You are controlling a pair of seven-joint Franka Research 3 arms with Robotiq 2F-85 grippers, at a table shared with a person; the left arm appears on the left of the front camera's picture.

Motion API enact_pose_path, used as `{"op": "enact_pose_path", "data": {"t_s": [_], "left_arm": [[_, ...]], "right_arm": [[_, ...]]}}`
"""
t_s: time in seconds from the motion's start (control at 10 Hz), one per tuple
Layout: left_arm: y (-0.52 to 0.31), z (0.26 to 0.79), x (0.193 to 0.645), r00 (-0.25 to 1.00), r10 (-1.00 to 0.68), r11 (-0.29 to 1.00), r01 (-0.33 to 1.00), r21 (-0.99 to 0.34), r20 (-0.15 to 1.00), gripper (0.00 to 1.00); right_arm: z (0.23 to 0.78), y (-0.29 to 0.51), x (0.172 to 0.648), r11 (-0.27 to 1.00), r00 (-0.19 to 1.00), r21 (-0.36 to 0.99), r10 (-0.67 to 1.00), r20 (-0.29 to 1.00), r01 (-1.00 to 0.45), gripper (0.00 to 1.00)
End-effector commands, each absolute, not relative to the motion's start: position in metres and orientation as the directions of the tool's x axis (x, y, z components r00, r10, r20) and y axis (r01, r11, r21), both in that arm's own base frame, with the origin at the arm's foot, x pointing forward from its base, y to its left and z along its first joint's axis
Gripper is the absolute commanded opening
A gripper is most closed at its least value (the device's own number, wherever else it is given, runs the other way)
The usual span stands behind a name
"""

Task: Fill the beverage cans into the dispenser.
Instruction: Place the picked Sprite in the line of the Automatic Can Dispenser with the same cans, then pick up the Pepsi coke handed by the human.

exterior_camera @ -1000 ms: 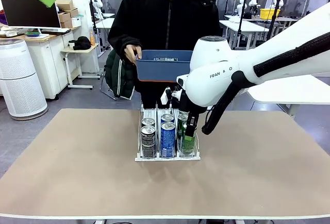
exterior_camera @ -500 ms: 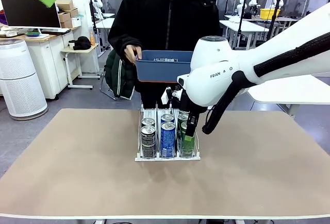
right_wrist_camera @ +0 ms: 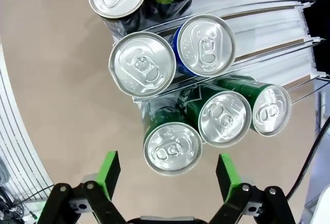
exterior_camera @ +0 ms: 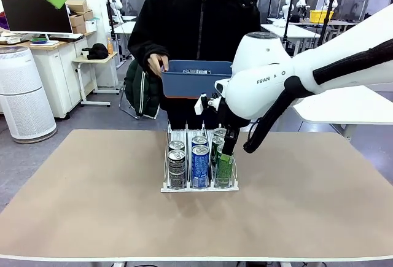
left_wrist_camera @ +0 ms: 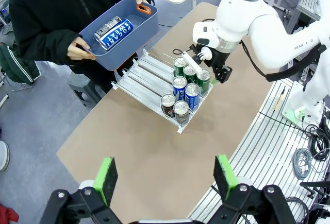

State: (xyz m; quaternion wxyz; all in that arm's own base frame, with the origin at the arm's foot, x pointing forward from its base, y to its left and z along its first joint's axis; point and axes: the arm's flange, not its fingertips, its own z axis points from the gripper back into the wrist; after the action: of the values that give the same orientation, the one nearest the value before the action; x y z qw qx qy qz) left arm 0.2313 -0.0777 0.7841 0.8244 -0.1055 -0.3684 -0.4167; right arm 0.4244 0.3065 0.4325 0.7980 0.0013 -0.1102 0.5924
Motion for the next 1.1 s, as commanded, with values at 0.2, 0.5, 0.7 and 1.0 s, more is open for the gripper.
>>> {"op": "enact_pose_path", "data": {"t_s": [0.2,0.5,0.7,1.0], "left_arm": [[-0.0785,0.7843,0.2316,0.387,-0.599,0.637,0.761,0.125,0.701,1.0],[-0.0785,0.7843,0.2316,0.387,-0.599,0.637,0.761,0.125,0.701,1.0],[-0.0785,0.7843,0.2316,0.387,-0.599,0.637,0.761,0.125,0.701,1.0],[-0.0785,0.7843,0.2316,0.387,-0.599,0.637,0.761,0.125,0.701,1.0]], "right_arm": [[0.4373,0.3044,0.4216,0.318,0.292,-0.116,0.936,0.198,-0.941,0.99],[0.4373,0.3044,0.4216,0.318,0.292,-0.116,0.936,0.198,-0.941,0.99],[0.4373,0.3044,0.4216,0.318,0.292,-0.116,0.936,0.198,-0.941,0.99],[0.4384,0.3042,0.4206,0.322,0.296,-0.11,0.933,0.204,-0.94,0.99]]}}
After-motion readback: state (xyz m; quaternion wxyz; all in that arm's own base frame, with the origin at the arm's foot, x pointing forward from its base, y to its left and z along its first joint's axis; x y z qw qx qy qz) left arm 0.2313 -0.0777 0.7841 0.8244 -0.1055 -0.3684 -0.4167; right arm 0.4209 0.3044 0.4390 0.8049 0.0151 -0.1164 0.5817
